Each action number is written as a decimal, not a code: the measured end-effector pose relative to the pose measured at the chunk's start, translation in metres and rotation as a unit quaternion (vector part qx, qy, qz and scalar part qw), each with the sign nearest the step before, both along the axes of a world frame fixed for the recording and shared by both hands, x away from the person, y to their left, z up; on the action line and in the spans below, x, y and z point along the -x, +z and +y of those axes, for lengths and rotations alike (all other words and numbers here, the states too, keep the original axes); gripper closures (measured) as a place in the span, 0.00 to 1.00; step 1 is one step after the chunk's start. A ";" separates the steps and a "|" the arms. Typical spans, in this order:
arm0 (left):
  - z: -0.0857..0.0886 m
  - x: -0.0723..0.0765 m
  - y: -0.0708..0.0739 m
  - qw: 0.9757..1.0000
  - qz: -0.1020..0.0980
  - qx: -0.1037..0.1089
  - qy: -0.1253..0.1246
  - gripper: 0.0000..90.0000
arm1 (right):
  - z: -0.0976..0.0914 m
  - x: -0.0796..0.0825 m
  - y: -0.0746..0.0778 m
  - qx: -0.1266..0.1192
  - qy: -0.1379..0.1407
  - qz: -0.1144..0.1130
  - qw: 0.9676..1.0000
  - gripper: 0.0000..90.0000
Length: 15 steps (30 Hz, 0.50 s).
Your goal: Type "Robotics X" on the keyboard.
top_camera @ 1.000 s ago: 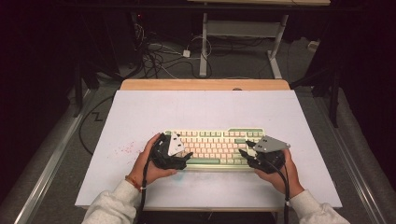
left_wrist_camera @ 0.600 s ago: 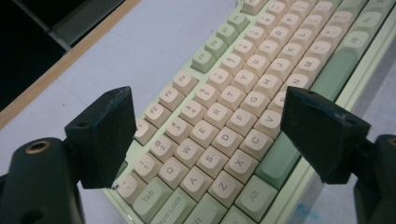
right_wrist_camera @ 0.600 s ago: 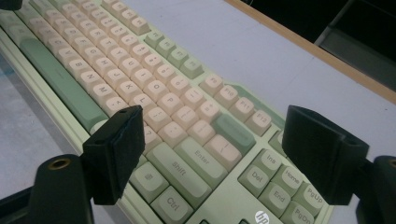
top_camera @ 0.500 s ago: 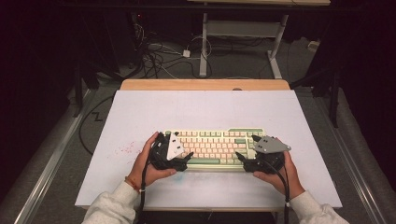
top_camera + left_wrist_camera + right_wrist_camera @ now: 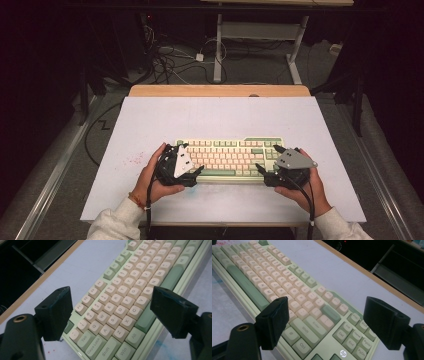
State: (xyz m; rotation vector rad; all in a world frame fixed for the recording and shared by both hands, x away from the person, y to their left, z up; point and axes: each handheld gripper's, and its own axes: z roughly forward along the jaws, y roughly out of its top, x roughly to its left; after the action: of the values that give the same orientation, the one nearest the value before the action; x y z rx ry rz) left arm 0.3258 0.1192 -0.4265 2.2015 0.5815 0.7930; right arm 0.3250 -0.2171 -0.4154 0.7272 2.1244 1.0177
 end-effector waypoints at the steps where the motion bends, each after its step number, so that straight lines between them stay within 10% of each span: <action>1: 0.001 0.001 0.000 1.000 0.000 0.001 0.000 0.19 | -0.001 0.001 0.001 0.000 0.000 -0.003 1.000 0.23; 15: 0.014 0.015 0.002 1.000 -0.013 -0.008 -0.004 0.19 | -0.013 0.016 0.009 0.004 -0.010 -0.017 1.000 0.23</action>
State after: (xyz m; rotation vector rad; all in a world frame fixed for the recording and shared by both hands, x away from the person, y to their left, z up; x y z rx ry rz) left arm 0.3113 0.1329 -0.4242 2.2026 0.5556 0.8243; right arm 0.3085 -0.2298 -0.4067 0.7198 2.0864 1.0049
